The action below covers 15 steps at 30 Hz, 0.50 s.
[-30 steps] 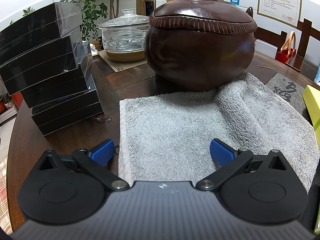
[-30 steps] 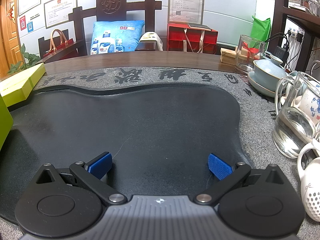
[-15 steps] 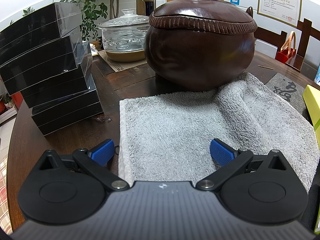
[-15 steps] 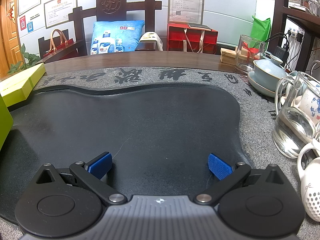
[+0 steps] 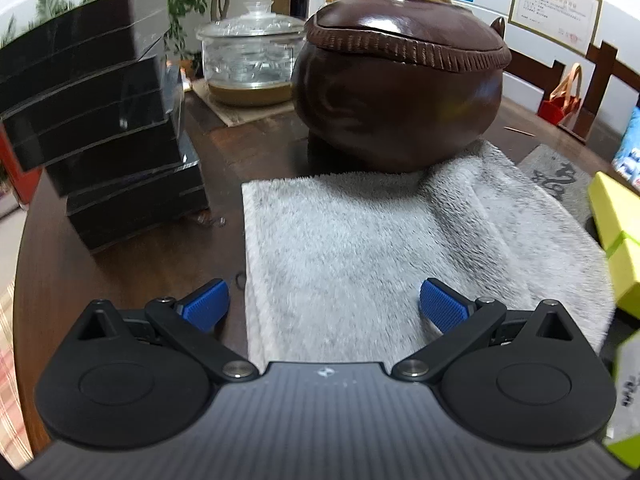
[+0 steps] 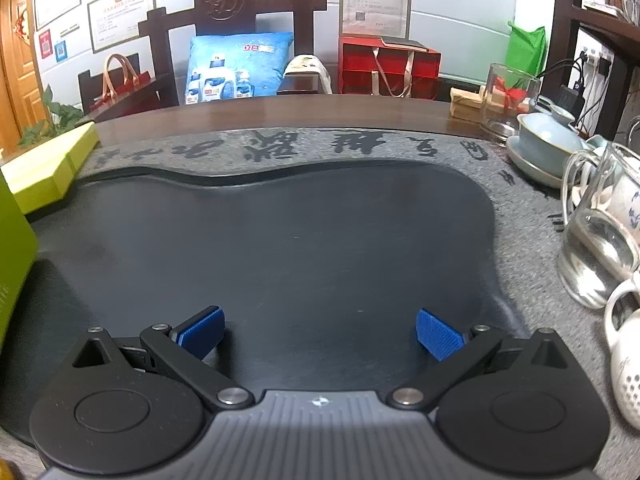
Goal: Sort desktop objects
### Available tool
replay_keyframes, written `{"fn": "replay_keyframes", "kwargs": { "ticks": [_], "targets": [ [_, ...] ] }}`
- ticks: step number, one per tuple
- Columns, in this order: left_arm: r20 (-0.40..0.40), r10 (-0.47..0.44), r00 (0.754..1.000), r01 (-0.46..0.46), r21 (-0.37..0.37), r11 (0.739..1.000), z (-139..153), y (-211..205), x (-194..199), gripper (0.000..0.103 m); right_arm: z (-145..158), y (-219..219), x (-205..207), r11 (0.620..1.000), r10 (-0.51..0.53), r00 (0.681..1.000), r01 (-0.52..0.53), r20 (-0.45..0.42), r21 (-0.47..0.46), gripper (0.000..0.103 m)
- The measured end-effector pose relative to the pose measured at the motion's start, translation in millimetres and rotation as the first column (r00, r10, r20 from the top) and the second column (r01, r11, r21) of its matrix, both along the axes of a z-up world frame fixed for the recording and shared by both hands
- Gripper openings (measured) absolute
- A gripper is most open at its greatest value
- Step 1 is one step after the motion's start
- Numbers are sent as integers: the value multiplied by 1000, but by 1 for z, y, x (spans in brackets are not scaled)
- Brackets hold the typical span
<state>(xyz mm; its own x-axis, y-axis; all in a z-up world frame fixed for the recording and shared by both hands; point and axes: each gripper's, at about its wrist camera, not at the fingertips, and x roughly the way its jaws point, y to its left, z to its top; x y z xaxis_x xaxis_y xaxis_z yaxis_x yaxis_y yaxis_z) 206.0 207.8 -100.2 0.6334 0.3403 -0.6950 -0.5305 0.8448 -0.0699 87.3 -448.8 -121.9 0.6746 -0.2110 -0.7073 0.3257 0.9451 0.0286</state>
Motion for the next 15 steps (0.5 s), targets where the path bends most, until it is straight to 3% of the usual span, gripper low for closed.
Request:
{"fn": "replay_keyframes", "kwargs": {
  "ticks": [4,7,10,15],
  "targets": [
    [44,-26,999,31,-103,994,12,-1,-14,103,7,11,-4,1000,20,1000,-20,6,-5,103],
    [17,-88,996,89,-41,995,25,-14,-20,103,16,19,-11,999,43,998,-43,38,-2,103],
    [38,-136,990,135,20,991,44,-27,-34,103,31,26,-20,999,43,995,-42,90,-13,103],
    [86,-146,986,145,16,989,72,-42,-53,103,55,39,-32,995,59,984,-44,168,-94,103]
  ]
}}
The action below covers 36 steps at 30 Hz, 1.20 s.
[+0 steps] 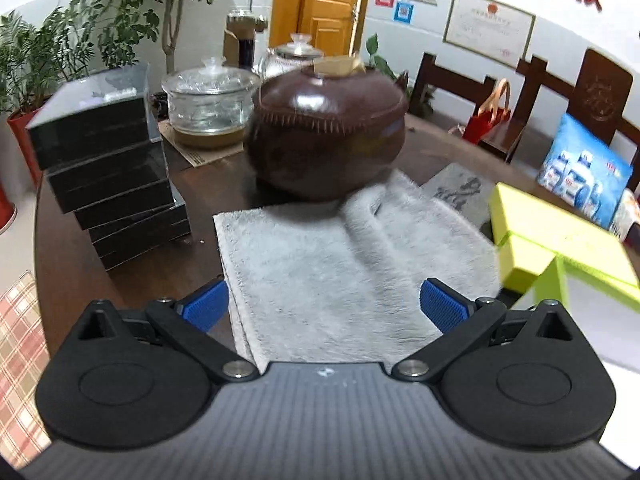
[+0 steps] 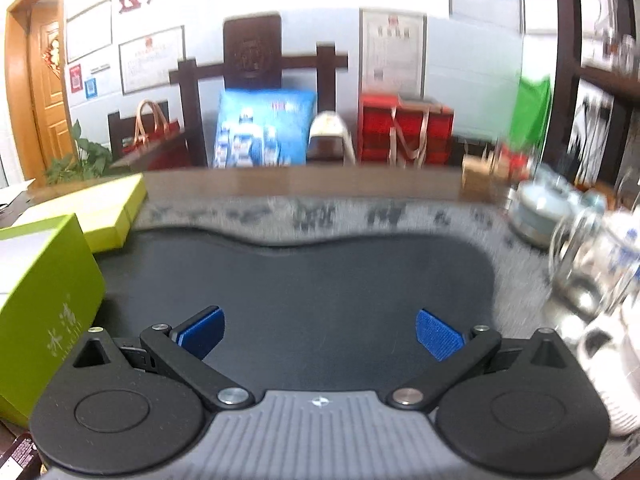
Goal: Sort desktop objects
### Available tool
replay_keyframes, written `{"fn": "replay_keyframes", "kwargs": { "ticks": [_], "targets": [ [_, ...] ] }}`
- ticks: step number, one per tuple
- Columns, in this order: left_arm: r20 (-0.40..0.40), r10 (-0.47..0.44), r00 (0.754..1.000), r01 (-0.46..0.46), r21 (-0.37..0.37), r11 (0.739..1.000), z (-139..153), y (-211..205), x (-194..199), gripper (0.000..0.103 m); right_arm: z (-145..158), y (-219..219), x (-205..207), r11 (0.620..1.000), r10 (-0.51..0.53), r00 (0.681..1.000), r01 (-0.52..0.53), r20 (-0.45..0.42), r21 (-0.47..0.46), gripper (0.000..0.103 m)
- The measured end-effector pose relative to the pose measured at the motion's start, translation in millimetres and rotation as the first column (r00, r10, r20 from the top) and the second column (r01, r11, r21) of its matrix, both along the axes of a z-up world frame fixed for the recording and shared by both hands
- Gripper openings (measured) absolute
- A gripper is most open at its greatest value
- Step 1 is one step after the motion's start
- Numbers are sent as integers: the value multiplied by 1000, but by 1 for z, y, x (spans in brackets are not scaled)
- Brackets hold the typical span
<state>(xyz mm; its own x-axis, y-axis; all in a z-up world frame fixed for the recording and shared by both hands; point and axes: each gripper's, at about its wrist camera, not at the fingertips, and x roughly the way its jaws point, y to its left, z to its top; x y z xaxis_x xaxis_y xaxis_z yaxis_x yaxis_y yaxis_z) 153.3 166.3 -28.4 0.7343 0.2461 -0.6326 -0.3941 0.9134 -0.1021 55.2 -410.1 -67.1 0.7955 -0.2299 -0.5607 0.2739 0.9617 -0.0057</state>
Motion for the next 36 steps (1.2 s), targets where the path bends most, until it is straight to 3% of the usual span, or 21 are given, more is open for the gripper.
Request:
{"fn": "replay_keyframes", "kwargs": {
  "ticks": [4,7,14,20,22,31,36],
  "targets": [
    [24,-45,999,44,53,998,21,-15,-18,103,12,3,-4,1000,19,999,-19,31,14,103],
    [49,-52,997,51,25,998,36,-20,-31,103,20,3,-7,998,33,997,-37,65,59,103],
    [8,-115,993,114,46,992,60,-40,-48,103,42,11,-14,995,67,987,-77,146,59,103],
    [-26,-123,992,123,-2,992,64,-53,-61,103,57,22,-14,972,188,974,-203,128,115,103],
    [-22,-140,990,139,-9,990,65,-58,-66,103,63,32,-17,973,204,970,-216,129,86,103],
    [49,-304,951,301,51,952,84,-98,-100,103,81,78,-36,896,431,897,-438,100,67,103],
    [74,-336,939,338,-9,941,91,-110,-113,103,93,102,-56,868,481,862,-494,159,51,103]
  ]
}}
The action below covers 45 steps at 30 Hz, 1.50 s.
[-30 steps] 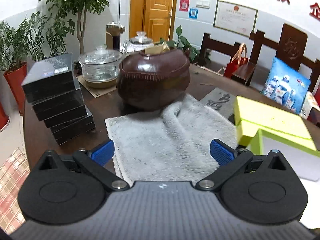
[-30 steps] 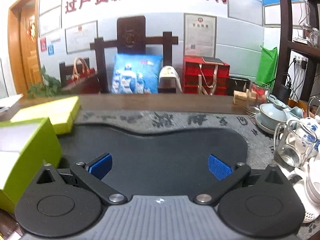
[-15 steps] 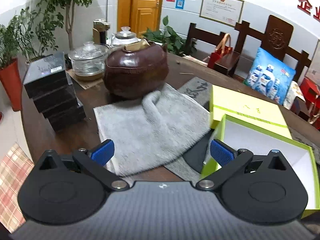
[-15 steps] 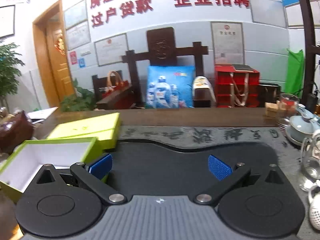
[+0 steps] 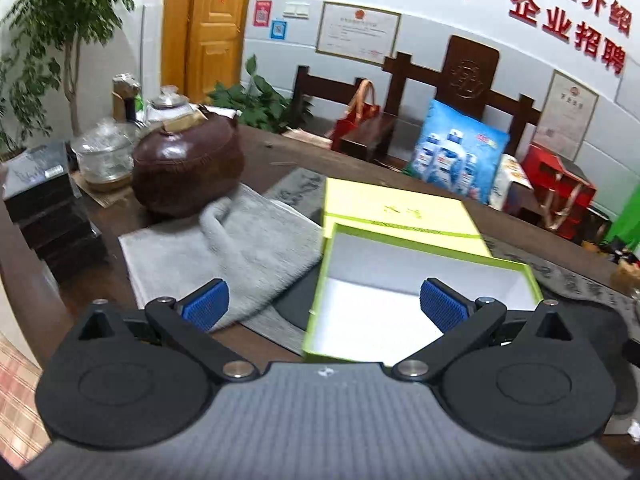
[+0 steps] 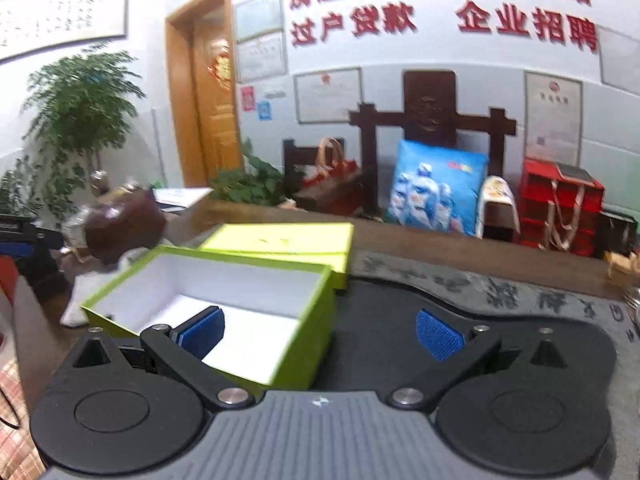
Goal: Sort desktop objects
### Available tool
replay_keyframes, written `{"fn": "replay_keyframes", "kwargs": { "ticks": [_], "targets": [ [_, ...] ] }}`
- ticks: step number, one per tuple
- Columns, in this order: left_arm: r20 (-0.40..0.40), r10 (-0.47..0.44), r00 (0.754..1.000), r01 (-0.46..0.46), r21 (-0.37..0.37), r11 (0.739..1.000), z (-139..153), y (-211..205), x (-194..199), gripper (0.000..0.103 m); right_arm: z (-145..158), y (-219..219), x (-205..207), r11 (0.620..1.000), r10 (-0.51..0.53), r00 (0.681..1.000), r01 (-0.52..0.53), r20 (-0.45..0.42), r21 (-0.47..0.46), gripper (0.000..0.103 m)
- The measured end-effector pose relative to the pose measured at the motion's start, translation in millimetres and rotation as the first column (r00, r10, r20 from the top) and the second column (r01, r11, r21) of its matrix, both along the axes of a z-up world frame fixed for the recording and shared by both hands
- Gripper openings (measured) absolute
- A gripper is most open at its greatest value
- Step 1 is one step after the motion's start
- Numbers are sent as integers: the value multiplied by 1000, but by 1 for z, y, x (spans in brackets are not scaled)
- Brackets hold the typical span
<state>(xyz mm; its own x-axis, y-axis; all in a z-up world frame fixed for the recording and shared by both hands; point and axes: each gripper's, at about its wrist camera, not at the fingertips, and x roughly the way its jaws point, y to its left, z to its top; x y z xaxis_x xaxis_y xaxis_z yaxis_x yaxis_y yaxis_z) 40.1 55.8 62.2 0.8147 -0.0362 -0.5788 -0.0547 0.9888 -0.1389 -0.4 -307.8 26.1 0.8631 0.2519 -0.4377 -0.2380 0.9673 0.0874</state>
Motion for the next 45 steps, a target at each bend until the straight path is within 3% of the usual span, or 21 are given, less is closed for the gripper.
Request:
{"fn": "replay_keyframes", "kwargs": {
  "ticks": [12,18,30,36,45],
  "targets": [
    [-54,37,998,-33,73,997,2,-24,-19,103,18,32,-26,997,71,996,-69,62,-42,103],
    [-63,4,998,-3,20,1000,6,-28,-24,103,18,41,-36,992,102,992,-96,79,-77,103],
    [-90,66,994,-57,104,993,13,-39,-28,103,17,38,-38,995,100,993,-99,55,-29,103],
    [-67,56,996,-48,115,992,19,-43,-32,103,18,37,-39,995,98,994,-97,53,-26,103],
    [-95,70,993,-57,137,989,13,-41,-27,103,18,39,-41,994,111,993,-110,50,-14,103]
  ]
}}
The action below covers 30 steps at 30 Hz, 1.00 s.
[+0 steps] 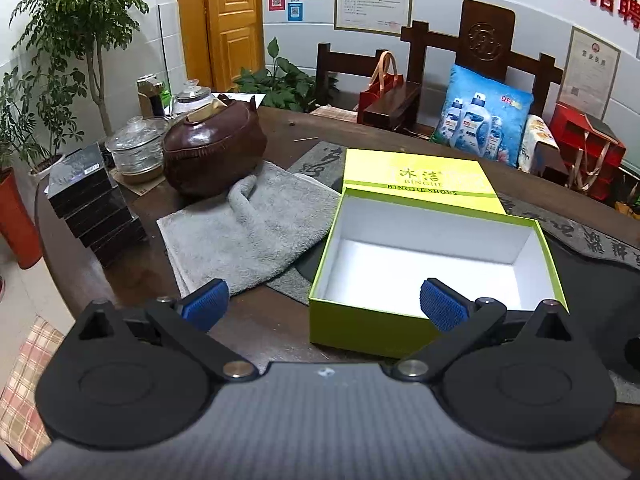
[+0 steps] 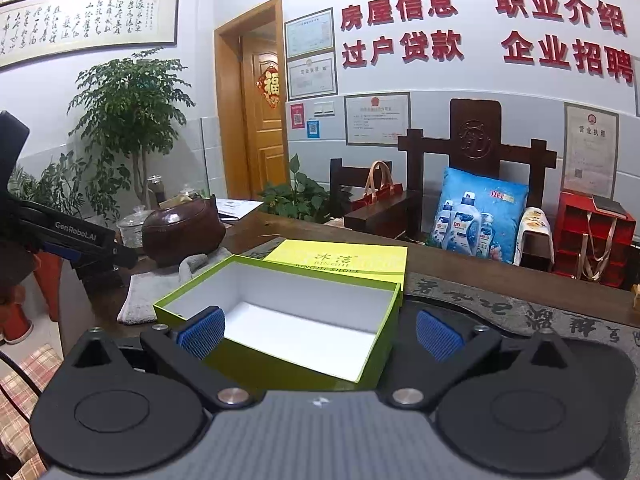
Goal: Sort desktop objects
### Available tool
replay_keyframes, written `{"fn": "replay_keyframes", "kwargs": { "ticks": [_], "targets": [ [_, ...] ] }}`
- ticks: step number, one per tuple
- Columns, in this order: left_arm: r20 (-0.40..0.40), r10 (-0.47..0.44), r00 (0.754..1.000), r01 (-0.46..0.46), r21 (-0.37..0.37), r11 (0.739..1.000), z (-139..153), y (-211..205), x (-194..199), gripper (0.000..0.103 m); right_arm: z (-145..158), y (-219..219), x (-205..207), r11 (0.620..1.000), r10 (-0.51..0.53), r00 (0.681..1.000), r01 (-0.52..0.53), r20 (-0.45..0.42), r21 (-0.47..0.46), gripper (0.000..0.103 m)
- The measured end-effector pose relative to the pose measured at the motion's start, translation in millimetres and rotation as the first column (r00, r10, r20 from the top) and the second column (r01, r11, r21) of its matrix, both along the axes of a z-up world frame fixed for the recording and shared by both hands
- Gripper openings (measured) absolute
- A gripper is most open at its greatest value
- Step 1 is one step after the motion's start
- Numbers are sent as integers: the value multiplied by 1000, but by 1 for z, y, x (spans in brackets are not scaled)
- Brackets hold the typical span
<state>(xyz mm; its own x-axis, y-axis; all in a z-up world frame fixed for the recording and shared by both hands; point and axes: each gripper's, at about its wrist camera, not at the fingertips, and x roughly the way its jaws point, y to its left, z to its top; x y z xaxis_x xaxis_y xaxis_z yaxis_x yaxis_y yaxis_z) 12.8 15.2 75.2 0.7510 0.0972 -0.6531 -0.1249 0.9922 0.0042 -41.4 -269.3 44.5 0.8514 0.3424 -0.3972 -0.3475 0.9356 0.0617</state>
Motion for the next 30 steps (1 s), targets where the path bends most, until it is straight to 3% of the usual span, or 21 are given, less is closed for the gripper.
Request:
{"fn": "replay_keyframes", "kwargs": {
  "ticks": [30],
  "targets": [
    [-112,-67,992,66,-10,998,-11,-35,-2,103,3,15,-2,999,36,998,-36,-61,-9,103]
  ]
}}
